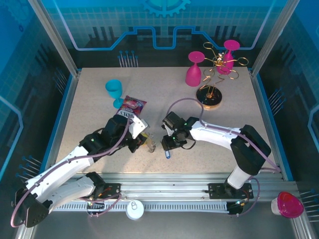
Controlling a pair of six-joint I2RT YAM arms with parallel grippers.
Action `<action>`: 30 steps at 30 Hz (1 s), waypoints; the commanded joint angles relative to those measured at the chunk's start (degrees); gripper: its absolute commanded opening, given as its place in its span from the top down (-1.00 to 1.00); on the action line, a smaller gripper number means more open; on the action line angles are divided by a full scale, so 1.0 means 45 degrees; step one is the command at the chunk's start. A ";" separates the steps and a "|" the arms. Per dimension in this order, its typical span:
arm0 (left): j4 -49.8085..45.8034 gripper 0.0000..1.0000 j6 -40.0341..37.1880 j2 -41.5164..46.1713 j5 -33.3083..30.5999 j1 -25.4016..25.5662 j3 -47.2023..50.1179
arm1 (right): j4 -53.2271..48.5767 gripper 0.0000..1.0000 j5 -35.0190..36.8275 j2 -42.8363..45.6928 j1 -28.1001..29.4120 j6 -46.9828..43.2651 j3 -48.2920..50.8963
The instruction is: Put the keys on the keyring
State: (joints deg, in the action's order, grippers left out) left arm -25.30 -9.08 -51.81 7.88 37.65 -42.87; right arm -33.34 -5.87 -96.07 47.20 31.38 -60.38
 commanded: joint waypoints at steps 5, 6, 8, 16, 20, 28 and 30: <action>0.0314 1.00 0.0105 0.0192 -0.0052 -0.0030 0.0236 | -0.1453 0.25 -0.0347 -0.1249 0.0699 0.0325 -0.0861; 0.0347 1.00 0.0087 0.0205 -0.0052 -0.0028 0.0247 | -0.1510 0.25 -0.0355 -0.1393 0.0751 0.0328 -0.0915; 0.0362 1.00 0.0056 0.0187 -0.0033 -0.0028 0.0256 | -0.1555 0.27 -0.0428 -0.1613 0.0797 0.0370 -0.1003; 0.0455 1.00 -0.0051 0.0205 0.0124 -0.0039 0.0333 | -0.1736 0.51 -0.0415 -0.2098 0.0857 0.0332 -0.1221; 0.0562 1.00 -0.0081 0.0195 0.0202 -0.0030 0.0396 | -0.1789 0.75 -0.0432 -0.2043 0.0743 0.0428 -0.1158; 0.0870 1.00 -0.0342 0.0205 0.0474 -0.0042 0.0601 | -0.2376 0.99 -0.0308 -0.0756 -0.0100 -0.0005 -0.0729; 0.0994 1.00 -0.0427 0.0172 0.0577 -0.0042 0.0660 | -0.2598 1.00 -0.0201 -0.0355 -0.0409 -0.0207 -0.0539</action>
State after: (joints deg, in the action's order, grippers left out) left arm -23.68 -9.47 -51.42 8.43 37.65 -40.97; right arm -41.25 -7.31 -101.25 47.22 31.90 -64.03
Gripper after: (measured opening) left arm 0.049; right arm 0.059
